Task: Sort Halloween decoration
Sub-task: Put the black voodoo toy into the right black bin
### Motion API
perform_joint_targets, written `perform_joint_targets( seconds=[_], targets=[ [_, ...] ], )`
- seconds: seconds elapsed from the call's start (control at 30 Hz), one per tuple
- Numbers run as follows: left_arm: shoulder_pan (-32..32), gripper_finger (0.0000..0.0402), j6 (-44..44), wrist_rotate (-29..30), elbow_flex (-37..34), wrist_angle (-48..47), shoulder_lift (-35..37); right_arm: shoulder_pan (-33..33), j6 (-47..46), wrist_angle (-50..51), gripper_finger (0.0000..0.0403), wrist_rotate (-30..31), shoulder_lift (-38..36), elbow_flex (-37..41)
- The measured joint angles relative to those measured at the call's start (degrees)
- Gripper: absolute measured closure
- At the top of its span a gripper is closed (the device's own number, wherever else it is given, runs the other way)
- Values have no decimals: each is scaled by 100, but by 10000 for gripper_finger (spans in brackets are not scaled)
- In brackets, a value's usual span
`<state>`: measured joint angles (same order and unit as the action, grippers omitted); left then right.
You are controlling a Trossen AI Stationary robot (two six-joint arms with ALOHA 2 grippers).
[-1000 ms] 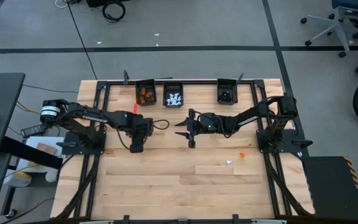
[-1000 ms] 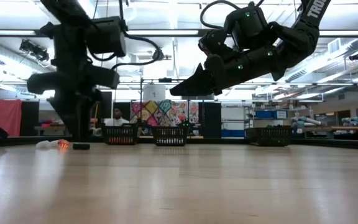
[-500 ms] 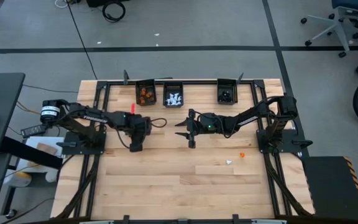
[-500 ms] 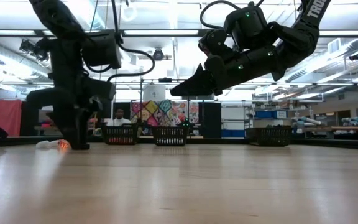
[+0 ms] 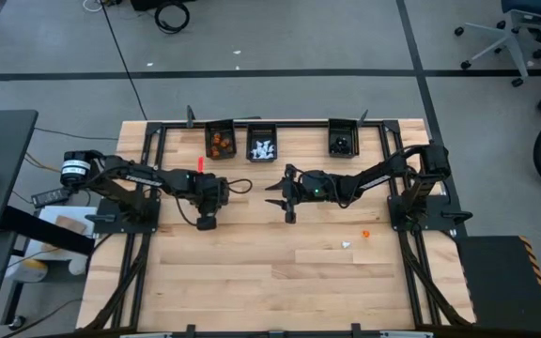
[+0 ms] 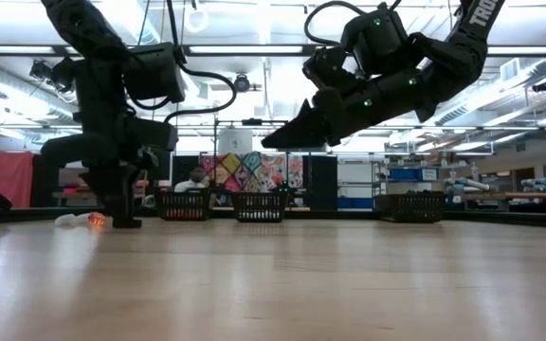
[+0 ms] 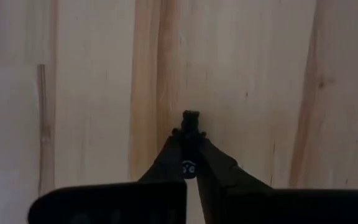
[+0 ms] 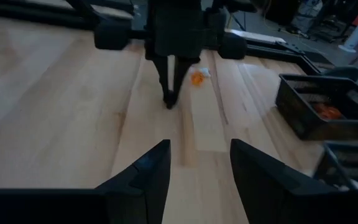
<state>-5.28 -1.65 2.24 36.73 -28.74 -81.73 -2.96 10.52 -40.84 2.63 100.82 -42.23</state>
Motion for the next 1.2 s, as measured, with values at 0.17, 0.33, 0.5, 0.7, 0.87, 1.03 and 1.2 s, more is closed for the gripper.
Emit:
perform_joint_targets(
  seconds=[0.17,0.33,0.5,0.7,0.87,1.03,1.2],
  targets=[
    [-18,398,48,-2,79,170,-13,0,165,922,231,653,-585,2],
    [-39,400,11,69,251,421,-11,2,121,1586,231,1054,-1029,-3],
    [-81,401,-70,101,426,615,-11,0,58,2133,231,1676,-1148,1],
    [-234,401,-323,108,525,1175,-11,2,-38,2531,231,2076,-1159,2],
    [-420,401,-539,-85,527,1886,-55,3,-473,3115,231,2333,-1468,4],
    [-719,401,-685,-432,620,2614,-448,113,-844,3494,231,2564,-2035,38],
    [-957,401,-997,-446,1240,2674,-1091,175,-1228,3500,231,3018,-2672,599]
  ],
)
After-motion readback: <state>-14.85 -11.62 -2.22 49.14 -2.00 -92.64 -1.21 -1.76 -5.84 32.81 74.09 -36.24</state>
